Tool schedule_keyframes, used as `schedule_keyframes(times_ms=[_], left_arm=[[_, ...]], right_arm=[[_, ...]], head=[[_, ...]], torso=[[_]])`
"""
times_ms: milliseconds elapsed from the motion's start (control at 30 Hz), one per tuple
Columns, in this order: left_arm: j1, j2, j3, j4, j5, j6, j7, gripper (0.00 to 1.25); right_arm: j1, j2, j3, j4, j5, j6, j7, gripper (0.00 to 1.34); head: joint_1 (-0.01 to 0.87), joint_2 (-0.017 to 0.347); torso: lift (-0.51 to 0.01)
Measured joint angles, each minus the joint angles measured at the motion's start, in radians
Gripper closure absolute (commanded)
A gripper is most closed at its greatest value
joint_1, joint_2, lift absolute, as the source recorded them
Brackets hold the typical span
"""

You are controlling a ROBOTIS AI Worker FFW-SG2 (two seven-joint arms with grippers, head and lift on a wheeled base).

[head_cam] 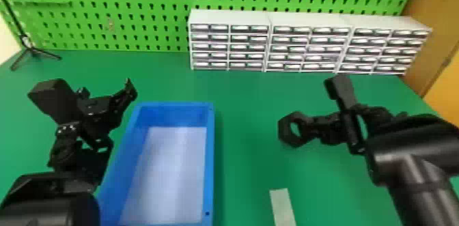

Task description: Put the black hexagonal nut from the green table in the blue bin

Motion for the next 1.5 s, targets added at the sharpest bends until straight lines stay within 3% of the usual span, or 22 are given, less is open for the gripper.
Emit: schedule_keyframes(times_ms=[133, 300, 600, 833, 1000, 1333, 1500], left_arm=[[0.001, 0.000, 0.000, 0.000, -0.001, 0.000, 0.000, 0.13], [0.001, 0.000, 0.001, 0.000, -0.001, 0.000, 0.000, 0.13], [0.003, 0.000, 0.002, 0.001, -0.003, 0.000, 0.000, 0.13], [0.006, 0.000, 0.002, 0.003, -0.004, 0.000, 0.000, 0.13], [0.006, 0.000, 0.002, 0.005, -0.005, 0.000, 0.000, 0.13], [0.006, 0.000, 0.004, 0.009, -0.008, 0.000, 0.000, 0.13], [0.006, 0.000, 0.005, 0.009, -0.008, 0.000, 0.001, 0.13]], right_arm=[[0.025, 0.036, -0.078, 0.000, -0.067, -0.154, -0.100, 0.96], [0.036, 0.069, -0.122, 0.009, -0.149, -0.295, -0.161, 0.96], [0.007, 0.103, -0.094, 0.061, -0.260, -0.495, -0.225, 0.96], [-0.015, 0.148, -0.054, 0.114, -0.307, -0.668, -0.283, 0.96], [-0.045, 0.137, 0.044, 0.156, -0.366, -0.729, -0.298, 0.96], [-0.116, 0.077, 0.312, 0.217, -0.507, -0.755, -0.298, 0.96], [-0.133, 0.059, 0.393, 0.226, -0.546, -0.755, -0.298, 0.96]], head=[[0.692, 0.008], [0.692, 0.008], [0.692, 0.008], [0.692, 0.008], [0.692, 0.008], [0.692, 0.008], [0.692, 0.008]], torso=[[-0.097], [-0.097], [-0.097], [-0.097], [-0.097], [-0.097], [-0.097]])
